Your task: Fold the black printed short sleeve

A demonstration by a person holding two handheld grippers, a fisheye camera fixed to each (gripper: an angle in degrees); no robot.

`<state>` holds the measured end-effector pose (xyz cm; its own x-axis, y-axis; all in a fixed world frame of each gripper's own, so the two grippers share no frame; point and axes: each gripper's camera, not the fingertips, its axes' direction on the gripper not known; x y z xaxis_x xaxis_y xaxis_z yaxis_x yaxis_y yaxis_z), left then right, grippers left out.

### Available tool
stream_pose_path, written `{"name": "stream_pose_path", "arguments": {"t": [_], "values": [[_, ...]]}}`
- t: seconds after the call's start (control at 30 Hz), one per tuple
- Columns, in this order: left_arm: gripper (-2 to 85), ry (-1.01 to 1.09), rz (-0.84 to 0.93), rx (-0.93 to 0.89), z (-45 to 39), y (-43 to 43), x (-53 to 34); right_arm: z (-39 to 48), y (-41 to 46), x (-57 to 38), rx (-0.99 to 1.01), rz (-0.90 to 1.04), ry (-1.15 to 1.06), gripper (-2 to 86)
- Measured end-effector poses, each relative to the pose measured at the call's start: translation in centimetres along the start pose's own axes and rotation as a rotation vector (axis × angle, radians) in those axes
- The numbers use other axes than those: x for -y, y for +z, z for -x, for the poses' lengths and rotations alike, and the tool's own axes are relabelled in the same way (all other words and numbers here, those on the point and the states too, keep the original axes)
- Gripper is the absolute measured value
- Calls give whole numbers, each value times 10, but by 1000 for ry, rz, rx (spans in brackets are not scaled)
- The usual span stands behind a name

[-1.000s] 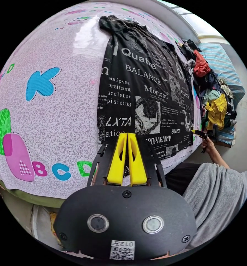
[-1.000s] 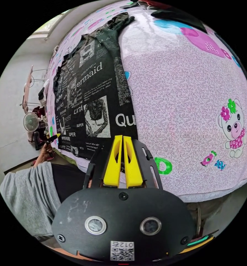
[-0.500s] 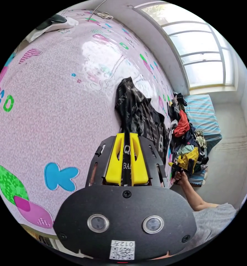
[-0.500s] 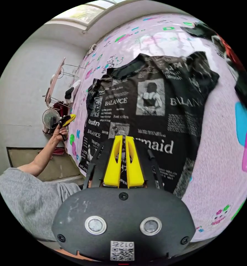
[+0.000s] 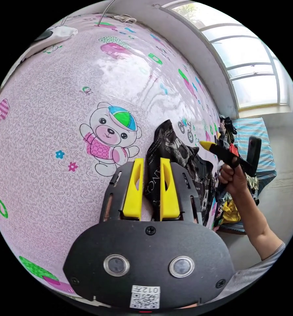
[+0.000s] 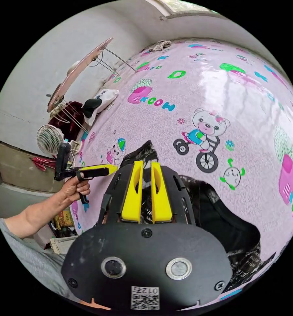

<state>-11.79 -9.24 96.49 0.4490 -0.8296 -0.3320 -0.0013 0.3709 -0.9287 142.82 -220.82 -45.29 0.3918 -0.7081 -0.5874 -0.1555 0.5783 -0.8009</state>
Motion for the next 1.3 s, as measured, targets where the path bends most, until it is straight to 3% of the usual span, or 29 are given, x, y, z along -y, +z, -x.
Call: {"name": "stream_pose_path", "arguments": {"t": [0.27, 0.37, 0.6, 0.77, 1.1, 1.3], "values": [[50, 145, 36, 44, -17, -1, -2, -71, 149, -17, -183, 174, -204, 62], [61, 162, 30, 48, -15, -7, -9, -93, 181, -44, -229, 200, -260, 21], [104, 349, -64, 24, -9, -59, -32, -108, 155, -109, 35, 153, -443, -6], [129, 573, -95, 91, -21, -101, -59, -74, 107, -161, 201, 192, -783, -7], [155, 764, -8, 76, -24, -110, -91, -97, 98, -204, 329, 327, -894, -6], [147, 777, 65, 114, -17, -87, -91, -106, 91, -216, 369, 352, -897, -6]]}}
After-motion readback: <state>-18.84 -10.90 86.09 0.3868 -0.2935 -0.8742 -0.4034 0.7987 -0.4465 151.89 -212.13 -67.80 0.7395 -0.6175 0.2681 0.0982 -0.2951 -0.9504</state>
